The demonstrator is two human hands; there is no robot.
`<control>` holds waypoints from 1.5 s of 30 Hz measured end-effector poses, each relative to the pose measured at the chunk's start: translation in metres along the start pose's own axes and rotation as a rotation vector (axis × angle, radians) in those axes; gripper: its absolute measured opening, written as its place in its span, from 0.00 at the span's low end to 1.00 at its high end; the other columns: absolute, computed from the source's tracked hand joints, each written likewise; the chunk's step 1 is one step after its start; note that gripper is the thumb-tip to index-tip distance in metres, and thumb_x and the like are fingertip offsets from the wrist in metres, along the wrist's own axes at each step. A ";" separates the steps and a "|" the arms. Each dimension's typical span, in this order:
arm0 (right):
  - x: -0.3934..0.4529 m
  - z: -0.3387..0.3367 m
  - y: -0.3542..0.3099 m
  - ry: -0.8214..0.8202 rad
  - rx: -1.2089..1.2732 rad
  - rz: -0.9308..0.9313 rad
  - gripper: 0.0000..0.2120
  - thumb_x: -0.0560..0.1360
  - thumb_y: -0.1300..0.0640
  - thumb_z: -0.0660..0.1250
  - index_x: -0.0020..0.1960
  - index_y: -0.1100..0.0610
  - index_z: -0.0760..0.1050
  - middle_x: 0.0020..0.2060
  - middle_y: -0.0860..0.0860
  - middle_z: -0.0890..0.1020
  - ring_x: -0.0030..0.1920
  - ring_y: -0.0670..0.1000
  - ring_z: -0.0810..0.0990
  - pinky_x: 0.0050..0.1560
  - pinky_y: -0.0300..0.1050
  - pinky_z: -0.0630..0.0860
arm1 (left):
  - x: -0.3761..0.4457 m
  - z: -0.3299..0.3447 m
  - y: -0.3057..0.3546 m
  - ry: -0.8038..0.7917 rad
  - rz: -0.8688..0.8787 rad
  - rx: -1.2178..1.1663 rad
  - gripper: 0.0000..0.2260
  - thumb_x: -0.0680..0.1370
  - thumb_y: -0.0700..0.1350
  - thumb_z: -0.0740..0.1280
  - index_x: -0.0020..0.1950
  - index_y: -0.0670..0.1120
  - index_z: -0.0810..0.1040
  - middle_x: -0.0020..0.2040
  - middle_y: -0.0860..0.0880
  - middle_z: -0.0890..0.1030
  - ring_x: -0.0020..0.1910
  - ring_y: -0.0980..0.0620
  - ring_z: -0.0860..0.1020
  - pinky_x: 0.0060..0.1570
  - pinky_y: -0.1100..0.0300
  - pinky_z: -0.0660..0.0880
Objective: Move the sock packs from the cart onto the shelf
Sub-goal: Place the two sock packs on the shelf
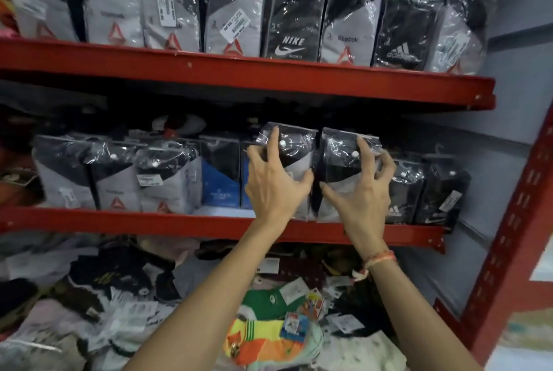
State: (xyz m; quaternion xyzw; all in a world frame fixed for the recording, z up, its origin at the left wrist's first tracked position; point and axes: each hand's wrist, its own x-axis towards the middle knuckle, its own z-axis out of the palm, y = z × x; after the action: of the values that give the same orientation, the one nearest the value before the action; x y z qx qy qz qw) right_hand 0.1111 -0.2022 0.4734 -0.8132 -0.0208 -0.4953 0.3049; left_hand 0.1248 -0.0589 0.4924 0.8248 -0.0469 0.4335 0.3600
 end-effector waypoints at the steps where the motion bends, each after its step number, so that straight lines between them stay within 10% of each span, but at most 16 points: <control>1: 0.007 0.006 0.006 0.006 0.009 0.008 0.45 0.66 0.50 0.78 0.75 0.43 0.56 0.74 0.58 0.57 0.64 0.58 0.71 0.54 0.53 0.76 | 0.005 0.010 0.001 -0.007 -0.006 0.002 0.39 0.67 0.58 0.72 0.74 0.53 0.59 0.57 0.45 0.69 0.47 0.46 0.76 0.35 0.58 0.70; 18: 0.001 0.036 0.060 -0.175 -0.095 0.018 0.41 0.74 0.51 0.70 0.78 0.50 0.49 0.77 0.61 0.48 0.76 0.62 0.52 0.66 0.57 0.70 | -0.011 0.095 -0.018 -0.133 0.030 0.147 0.41 0.72 0.63 0.65 0.77 0.47 0.51 0.61 0.37 0.68 0.53 0.41 0.71 0.33 0.54 0.80; 22: 0.003 0.030 0.063 -0.139 -0.252 -0.059 0.40 0.75 0.51 0.70 0.78 0.59 0.50 0.77 0.63 0.46 0.77 0.63 0.45 0.69 0.60 0.68 | -0.016 0.089 -0.032 -0.274 0.217 0.081 0.37 0.78 0.56 0.62 0.77 0.51 0.41 0.74 0.38 0.51 0.70 0.39 0.61 0.46 0.55 0.81; 26: 0.008 0.033 0.073 -0.247 -0.489 -0.259 0.34 0.80 0.48 0.58 0.78 0.62 0.46 0.78 0.60 0.46 0.78 0.59 0.43 0.76 0.60 0.56 | -0.014 0.085 -0.044 -0.255 0.424 0.364 0.38 0.77 0.60 0.60 0.77 0.48 0.41 0.78 0.46 0.41 0.76 0.42 0.42 0.71 0.39 0.57; 33: -0.008 0.023 0.083 -0.378 -0.667 -0.287 0.32 0.81 0.53 0.57 0.77 0.62 0.47 0.78 0.58 0.46 0.78 0.61 0.46 0.76 0.59 0.57 | -0.014 0.065 -0.037 -0.414 0.481 0.621 0.32 0.81 0.58 0.50 0.75 0.49 0.33 0.75 0.51 0.31 0.73 0.48 0.30 0.67 0.36 0.31; 45: -0.115 0.000 0.010 -0.420 -0.399 -0.246 0.29 0.78 0.46 0.50 0.74 0.62 0.61 0.76 0.58 0.59 0.77 0.56 0.54 0.75 0.56 0.58 | -0.097 -0.026 -0.076 -0.429 0.420 0.496 0.28 0.78 0.57 0.42 0.76 0.47 0.54 0.77 0.48 0.57 0.76 0.49 0.53 0.72 0.37 0.52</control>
State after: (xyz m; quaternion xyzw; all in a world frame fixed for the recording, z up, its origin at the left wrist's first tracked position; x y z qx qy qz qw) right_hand 0.0561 -0.1792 0.3747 -0.9329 -0.0839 -0.3439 0.0662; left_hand 0.0765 -0.0090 0.3868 0.9312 -0.1827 0.3136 0.0351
